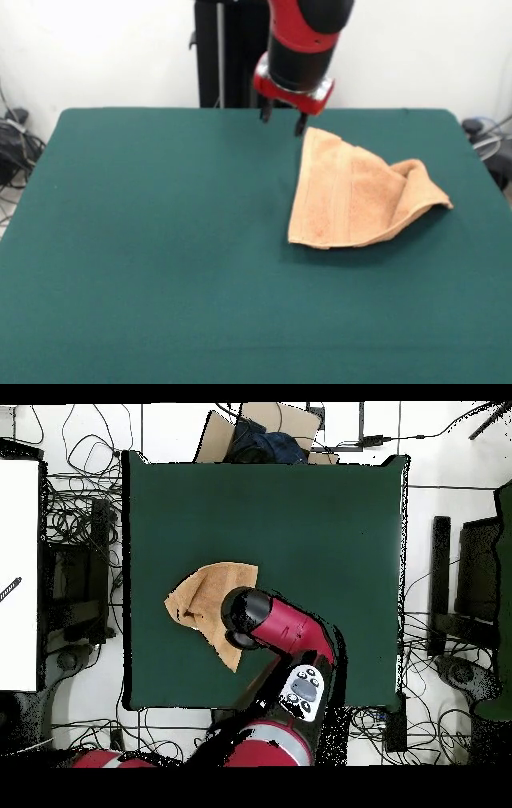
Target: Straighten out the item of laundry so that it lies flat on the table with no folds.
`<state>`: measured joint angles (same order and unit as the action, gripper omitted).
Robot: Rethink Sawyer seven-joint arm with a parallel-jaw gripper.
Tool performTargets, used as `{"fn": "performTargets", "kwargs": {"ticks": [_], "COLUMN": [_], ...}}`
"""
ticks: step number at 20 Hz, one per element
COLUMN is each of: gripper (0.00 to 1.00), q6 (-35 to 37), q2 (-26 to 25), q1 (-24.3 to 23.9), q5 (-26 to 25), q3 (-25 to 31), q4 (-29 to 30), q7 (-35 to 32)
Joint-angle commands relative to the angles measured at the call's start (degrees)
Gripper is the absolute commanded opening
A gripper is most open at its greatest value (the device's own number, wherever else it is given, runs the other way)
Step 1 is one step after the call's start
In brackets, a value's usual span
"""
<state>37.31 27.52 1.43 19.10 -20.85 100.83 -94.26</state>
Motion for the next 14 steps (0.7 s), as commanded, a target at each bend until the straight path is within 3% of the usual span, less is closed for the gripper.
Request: {"fn": "performTargets", "kwargs": {"ticks": [1,14], "gripper": [1.0,1.0], "q6": [-4.0,-10.88], "q2": [-0.07,0.75], "q1": [-2.05,-2.42], "q5": [-2.72,-4.27], "q3": [8.43,9.1], "q4": [0.9,2.58], "q7": [-3.3,-4.62]}}
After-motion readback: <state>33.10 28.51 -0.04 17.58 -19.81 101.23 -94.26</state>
